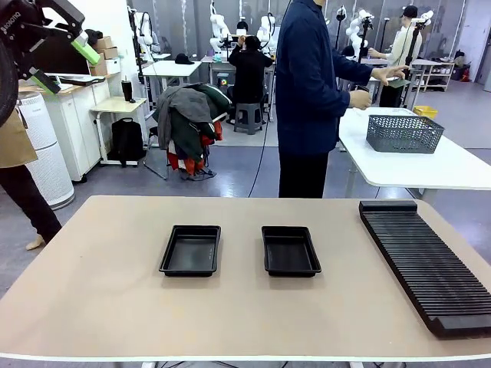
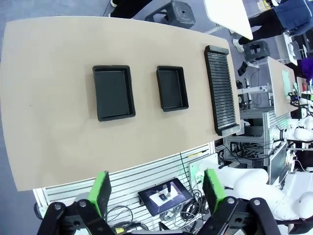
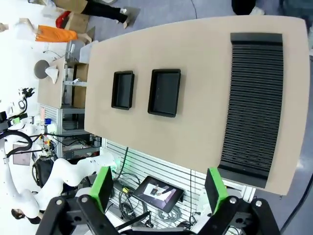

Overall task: Inspect and transfer BCBs to ESD trays.
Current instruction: Pick up the Blank PCB from the PCB Rack and place it in the left ESD tray.

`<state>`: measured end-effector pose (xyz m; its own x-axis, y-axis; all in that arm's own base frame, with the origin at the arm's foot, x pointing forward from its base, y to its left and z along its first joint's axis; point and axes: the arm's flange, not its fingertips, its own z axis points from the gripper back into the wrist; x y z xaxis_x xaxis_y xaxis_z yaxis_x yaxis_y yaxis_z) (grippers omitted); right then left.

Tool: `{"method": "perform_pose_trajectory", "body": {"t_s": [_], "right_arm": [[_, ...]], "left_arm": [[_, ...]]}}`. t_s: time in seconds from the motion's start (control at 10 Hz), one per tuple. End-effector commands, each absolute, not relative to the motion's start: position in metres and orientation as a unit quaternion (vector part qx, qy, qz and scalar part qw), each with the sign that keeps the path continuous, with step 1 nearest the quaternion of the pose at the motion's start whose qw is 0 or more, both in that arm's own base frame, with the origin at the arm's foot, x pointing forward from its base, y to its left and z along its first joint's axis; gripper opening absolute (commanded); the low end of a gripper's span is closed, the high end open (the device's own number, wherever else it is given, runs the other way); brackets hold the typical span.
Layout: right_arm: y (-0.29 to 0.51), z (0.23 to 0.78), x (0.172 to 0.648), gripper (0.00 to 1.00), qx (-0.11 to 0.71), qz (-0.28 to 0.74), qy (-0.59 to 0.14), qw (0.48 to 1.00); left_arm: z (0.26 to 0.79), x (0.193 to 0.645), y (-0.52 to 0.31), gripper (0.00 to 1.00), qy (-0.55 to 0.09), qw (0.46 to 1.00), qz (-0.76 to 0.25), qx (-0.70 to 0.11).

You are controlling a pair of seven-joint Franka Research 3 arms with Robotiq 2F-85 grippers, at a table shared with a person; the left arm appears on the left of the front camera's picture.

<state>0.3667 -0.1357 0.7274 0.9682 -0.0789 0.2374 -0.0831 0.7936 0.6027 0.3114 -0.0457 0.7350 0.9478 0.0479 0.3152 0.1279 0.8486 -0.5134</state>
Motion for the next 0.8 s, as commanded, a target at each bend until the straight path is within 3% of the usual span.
{"method": "perform_pose_trajectory", "body": {"t_s": [0.0, 0.7], "right_arm": [[-0.1451, 0.73, 0.3654, 1.0, 0.31, -0.007, -0.119, 0.943], [-0.1518, 0.7363, 0.3605, 1.0, 0.296, -0.017, -0.122, 0.947]], "left_arm": [[0.7392, 0.3089, -0.0449, 1.0, -0.149, 0.955, -0.005, -0.256], [0.7488, 0.3094, -0.0457, 1.0, -0.146, 0.962, 0.003, -0.232]]}}
